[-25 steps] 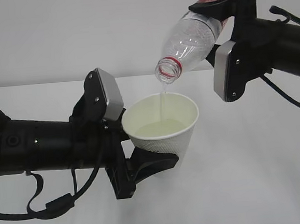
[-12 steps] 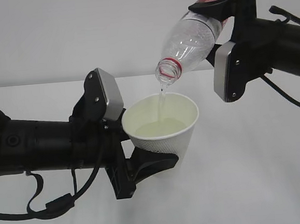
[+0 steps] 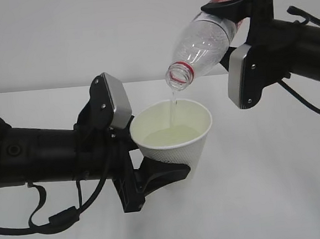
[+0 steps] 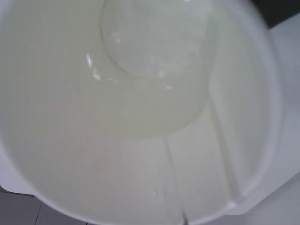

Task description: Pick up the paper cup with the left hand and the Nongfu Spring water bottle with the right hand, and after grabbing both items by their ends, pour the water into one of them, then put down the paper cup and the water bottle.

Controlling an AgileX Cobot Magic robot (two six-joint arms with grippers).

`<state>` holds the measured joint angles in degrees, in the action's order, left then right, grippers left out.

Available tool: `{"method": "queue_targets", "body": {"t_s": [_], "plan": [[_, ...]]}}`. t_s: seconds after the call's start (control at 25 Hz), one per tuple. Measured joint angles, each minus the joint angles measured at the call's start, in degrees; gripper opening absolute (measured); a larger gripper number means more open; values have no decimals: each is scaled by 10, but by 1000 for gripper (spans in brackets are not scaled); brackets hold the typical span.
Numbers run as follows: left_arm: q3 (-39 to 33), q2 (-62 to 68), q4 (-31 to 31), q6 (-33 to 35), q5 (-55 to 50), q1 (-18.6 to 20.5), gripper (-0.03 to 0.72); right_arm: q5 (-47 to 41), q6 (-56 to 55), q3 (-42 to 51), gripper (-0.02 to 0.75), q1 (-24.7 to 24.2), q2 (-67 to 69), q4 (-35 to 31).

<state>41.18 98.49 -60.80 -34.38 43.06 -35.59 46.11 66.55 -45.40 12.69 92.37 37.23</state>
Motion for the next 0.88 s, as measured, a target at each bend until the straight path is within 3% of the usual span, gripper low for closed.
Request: {"method": "queue_targets", "body": {"t_s": [0.88], "plan": [[0,0,0,0,0,0,498,2,1,0,524,0,0,0]]}}
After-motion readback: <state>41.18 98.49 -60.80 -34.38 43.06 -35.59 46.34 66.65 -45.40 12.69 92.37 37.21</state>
